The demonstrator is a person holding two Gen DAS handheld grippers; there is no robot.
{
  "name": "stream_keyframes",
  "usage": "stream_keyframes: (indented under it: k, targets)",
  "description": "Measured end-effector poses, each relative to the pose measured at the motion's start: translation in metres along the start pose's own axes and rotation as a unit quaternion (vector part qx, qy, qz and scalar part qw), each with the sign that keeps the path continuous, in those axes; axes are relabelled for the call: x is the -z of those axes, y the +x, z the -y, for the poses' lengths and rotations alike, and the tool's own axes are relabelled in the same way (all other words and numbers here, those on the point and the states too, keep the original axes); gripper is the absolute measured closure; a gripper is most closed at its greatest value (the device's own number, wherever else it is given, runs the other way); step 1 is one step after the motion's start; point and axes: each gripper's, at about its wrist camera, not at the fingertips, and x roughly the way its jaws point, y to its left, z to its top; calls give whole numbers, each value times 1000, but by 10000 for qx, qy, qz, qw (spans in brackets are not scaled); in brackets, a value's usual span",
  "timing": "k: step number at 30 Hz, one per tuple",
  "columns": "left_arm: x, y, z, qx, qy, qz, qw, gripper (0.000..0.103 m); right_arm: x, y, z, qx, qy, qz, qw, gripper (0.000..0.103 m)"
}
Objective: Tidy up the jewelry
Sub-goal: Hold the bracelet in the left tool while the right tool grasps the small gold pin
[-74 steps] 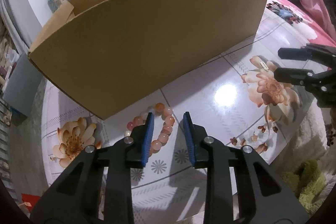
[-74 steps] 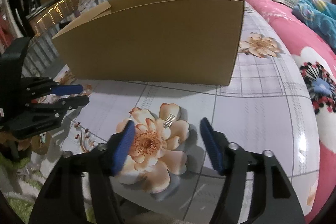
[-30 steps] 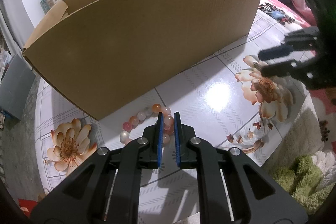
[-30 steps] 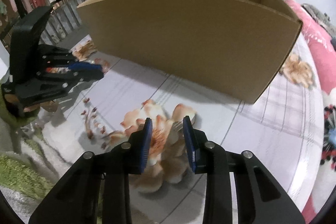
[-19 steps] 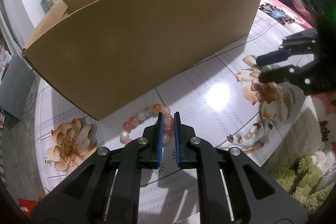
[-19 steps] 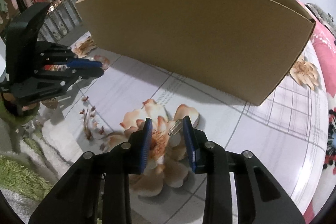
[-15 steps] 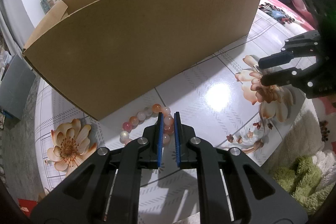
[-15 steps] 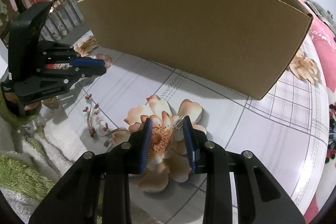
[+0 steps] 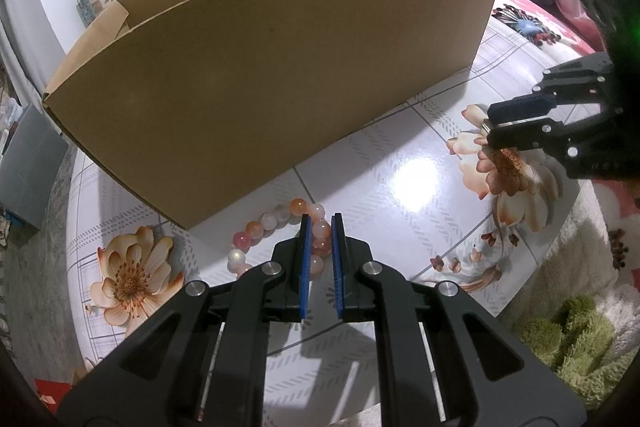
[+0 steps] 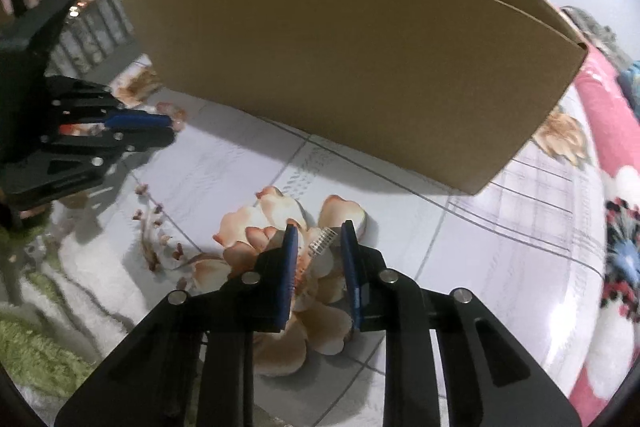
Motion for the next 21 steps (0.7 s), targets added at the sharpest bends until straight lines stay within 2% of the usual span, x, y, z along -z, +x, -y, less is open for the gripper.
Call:
stream_keyframes:
  k: [4, 6, 8, 21]
  targets:
    - [0, 0, 2, 8, 18, 1, 10000, 94, 1, 1, -5, 75, 199, 17, 9998, 84]
    - [-1, -1, 3, 18, 22, -6, 10000, 94, 0, 2, -4, 88, 312, -3, 9995, 93]
    - [0, -1, 3, 14, 30, -4, 10000, 94, -1, 3, -2, 13, 435, -37, 9990, 97]
    - [0, -1, 3, 48, 22, 44, 10000, 94, 5, -6, 9, -121, 814, 154, 9965, 98]
